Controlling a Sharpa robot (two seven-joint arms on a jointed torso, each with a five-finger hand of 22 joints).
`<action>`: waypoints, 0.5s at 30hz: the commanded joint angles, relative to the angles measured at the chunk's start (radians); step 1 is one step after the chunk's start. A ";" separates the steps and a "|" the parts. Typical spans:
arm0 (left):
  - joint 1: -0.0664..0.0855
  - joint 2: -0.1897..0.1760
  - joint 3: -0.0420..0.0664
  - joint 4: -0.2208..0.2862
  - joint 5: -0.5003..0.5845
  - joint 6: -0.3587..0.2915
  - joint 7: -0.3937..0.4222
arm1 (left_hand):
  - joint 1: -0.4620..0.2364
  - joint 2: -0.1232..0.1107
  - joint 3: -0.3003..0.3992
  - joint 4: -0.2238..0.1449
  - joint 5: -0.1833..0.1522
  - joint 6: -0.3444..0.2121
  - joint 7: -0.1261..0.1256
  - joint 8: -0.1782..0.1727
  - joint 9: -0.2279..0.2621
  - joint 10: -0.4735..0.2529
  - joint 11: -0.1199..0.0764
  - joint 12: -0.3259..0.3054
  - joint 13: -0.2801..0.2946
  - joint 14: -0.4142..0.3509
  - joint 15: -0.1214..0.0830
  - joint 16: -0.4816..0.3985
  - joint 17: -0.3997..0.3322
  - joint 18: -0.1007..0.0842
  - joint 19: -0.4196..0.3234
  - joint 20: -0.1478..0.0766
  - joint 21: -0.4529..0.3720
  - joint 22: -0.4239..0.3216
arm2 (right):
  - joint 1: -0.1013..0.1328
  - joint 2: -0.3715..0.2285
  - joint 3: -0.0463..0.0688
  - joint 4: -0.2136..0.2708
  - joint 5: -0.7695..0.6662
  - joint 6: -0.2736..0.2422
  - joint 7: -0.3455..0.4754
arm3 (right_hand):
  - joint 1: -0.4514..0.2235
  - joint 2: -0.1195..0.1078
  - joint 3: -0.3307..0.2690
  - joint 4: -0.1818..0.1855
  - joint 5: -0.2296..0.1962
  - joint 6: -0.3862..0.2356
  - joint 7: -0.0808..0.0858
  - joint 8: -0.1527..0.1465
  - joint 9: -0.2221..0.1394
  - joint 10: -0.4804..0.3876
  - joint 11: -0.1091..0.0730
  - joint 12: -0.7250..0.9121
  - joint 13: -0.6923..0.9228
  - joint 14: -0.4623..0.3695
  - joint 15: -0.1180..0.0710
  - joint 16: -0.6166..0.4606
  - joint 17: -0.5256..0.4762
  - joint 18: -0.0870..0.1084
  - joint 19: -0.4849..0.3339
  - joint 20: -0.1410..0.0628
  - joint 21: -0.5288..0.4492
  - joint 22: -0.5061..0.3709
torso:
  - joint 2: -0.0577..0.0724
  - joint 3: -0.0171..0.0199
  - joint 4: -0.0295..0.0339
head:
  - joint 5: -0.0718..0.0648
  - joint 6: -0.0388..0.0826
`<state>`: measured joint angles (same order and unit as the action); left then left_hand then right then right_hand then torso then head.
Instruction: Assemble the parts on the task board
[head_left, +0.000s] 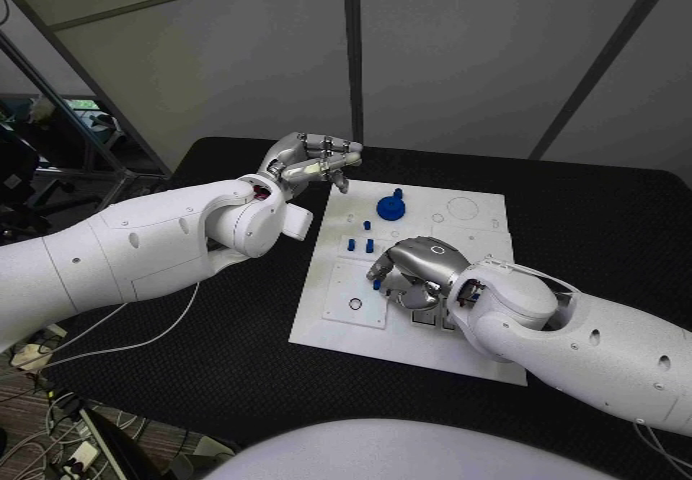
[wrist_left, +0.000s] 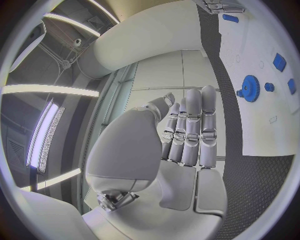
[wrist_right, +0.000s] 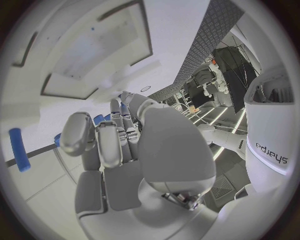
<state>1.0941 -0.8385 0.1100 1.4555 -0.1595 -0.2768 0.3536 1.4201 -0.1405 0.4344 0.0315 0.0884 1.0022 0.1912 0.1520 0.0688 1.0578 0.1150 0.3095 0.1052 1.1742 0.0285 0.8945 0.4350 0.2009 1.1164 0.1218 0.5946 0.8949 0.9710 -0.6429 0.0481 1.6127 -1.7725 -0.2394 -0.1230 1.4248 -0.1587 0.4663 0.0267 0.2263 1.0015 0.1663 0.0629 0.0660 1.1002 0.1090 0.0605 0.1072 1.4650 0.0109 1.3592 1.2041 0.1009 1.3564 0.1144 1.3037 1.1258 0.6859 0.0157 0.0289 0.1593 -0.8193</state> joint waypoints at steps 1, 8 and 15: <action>0.002 0.000 0.000 0.000 0.002 0.019 -0.004 | -0.007 0.006 -0.007 -0.002 -0.003 -0.008 -0.002 0.007 -0.001 -0.006 0.000 0.007 0.001 -0.006 0.001 -0.003 -0.001 -0.019 -0.007 0.003 -0.006 -0.002 | 0.001 0.000 0.000 0.001 -0.018 -0.028 -0.013 | -0.011 0.000 -0.003 -0.001 -0.005 -0.006 0.000 0.001 0.001 -0.008 -0.003 0.007 -0.001 0.040 0.005 -0.002 -0.001 -0.008 -0.004 0.001 -0.006 -0.001 | 0.000 0.0006 0.0006 | -0.001 0.001; 0.002 0.001 0.000 0.000 0.002 0.023 -0.007 | -0.008 0.006 -0.008 -0.002 -0.003 -0.010 -0.001 0.007 -0.001 -0.007 0.000 0.008 0.001 -0.007 0.002 -0.003 -0.002 -0.019 -0.007 0.003 -0.007 -0.002 | 0.001 -0.001 0.000 0.002 -0.020 -0.024 -0.008 | -0.011 0.002 -0.002 -0.002 -0.005 0.001 -0.001 0.006 0.004 -0.008 -0.003 0.011 -0.001 0.040 0.005 -0.001 0.000 -0.008 -0.004 0.002 -0.006 -0.001 | 0.000 0.0003 -0.0003 | -0.003 0.003; 0.002 0.000 -0.001 -0.001 0.002 0.026 -0.009 | -0.008 0.006 -0.009 -0.002 -0.003 -0.010 -0.001 0.007 -0.001 -0.008 0.000 0.008 0.001 -0.007 0.002 -0.003 -0.002 -0.019 -0.008 0.003 -0.007 -0.002 | 0.001 -0.015 0.000 0.021 -0.025 -0.056 -0.002 | -0.010 -0.004 -0.003 -0.010 0.000 -0.013 -0.004 0.000 0.002 -0.019 -0.004 0.018 -0.005 0.038 0.005 -0.003 -0.005 -0.007 -0.007 0.002 -0.010 -0.006 | -0.001 0.0006 0.0001 | -0.007 0.005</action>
<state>1.0940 -0.8385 0.1089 1.4545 -0.1595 -0.2663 0.3457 1.4201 -0.1405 0.4317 0.0287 0.0884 0.9986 0.1875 0.1559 0.0688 1.0579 0.1149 0.3134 0.1050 1.1742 0.0285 0.8945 0.4342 0.2009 1.1128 0.1253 0.5907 0.8939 0.9708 -0.6533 0.0479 1.6253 -1.7848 -0.2569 -0.1295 1.4196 -0.1564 0.4621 0.0225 0.2263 0.9970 0.1618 0.0693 0.0699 1.0891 0.1051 0.0723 0.1036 1.4650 0.0108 1.3592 1.2000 0.1009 1.3564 0.1144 1.3007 1.1208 0.6855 0.0160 0.0292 0.1529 -0.8148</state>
